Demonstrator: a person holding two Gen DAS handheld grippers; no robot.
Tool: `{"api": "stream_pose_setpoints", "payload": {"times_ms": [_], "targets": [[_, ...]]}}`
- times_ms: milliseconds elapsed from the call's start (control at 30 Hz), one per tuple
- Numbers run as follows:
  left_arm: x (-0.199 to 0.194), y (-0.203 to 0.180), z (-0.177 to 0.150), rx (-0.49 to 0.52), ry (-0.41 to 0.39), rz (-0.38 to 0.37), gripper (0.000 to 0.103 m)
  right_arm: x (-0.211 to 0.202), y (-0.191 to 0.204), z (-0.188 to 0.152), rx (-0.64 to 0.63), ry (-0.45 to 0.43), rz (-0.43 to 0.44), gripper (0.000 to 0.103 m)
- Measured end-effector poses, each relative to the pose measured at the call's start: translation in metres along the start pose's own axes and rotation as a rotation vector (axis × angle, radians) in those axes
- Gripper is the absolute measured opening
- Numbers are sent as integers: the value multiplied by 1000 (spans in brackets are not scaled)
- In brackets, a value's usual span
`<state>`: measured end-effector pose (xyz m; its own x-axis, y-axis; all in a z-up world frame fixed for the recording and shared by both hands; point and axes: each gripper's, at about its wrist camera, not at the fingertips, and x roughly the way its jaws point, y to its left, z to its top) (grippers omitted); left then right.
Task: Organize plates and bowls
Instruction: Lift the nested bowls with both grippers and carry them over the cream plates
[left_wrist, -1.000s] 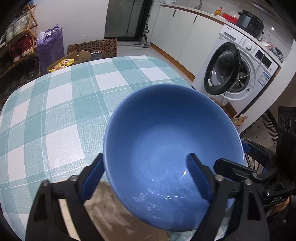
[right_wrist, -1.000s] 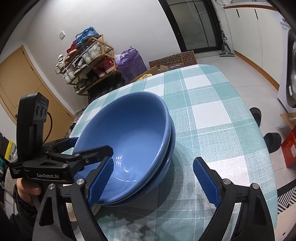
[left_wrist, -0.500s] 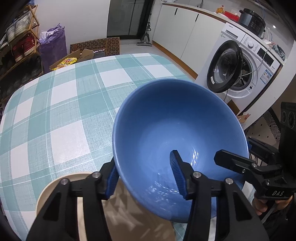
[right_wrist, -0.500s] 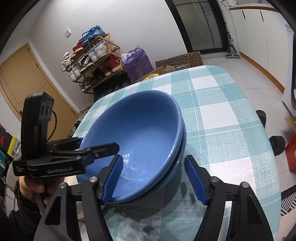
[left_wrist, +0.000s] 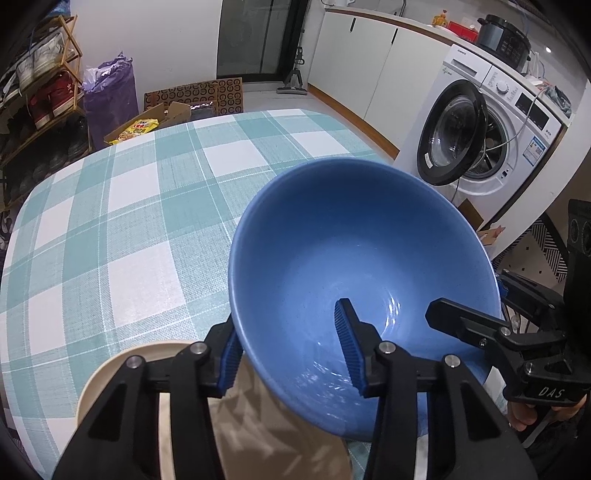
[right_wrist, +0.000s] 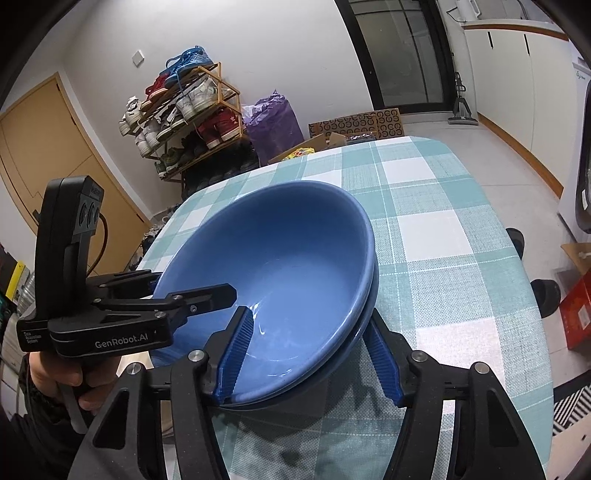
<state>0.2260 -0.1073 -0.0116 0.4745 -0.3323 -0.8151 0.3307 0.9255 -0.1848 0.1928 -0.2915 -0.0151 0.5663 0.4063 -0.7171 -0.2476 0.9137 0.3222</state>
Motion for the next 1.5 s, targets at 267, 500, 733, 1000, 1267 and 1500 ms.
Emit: {"api": "stream_pose_setpoints", "payload": {"times_ms": [267, 500, 733, 1000, 1267, 1500], "targets": [[-7, -1, 1, 4, -15, 4, 46, -5, 2, 2, -11, -12, -1, 62], [-18, -5, 1, 8, -33, 9, 46, -14, 6, 3, -19, -30, 2, 62], [-33, -7, -1, 9, -61, 21, 46, -26, 14, 4, -38, -51, 8, 62], [-51, -6, -6, 3, -94, 33, 46, -40, 27, 4, -61, -71, 15, 62], [-70, 0, -15, -13, -119, 45, 46, -53, 49, 1, -103, -88, 21, 62], [-85, 10, -25, -29, -138, 54, 46, -57, 65, -2, -137, -89, 34, 62]]}}
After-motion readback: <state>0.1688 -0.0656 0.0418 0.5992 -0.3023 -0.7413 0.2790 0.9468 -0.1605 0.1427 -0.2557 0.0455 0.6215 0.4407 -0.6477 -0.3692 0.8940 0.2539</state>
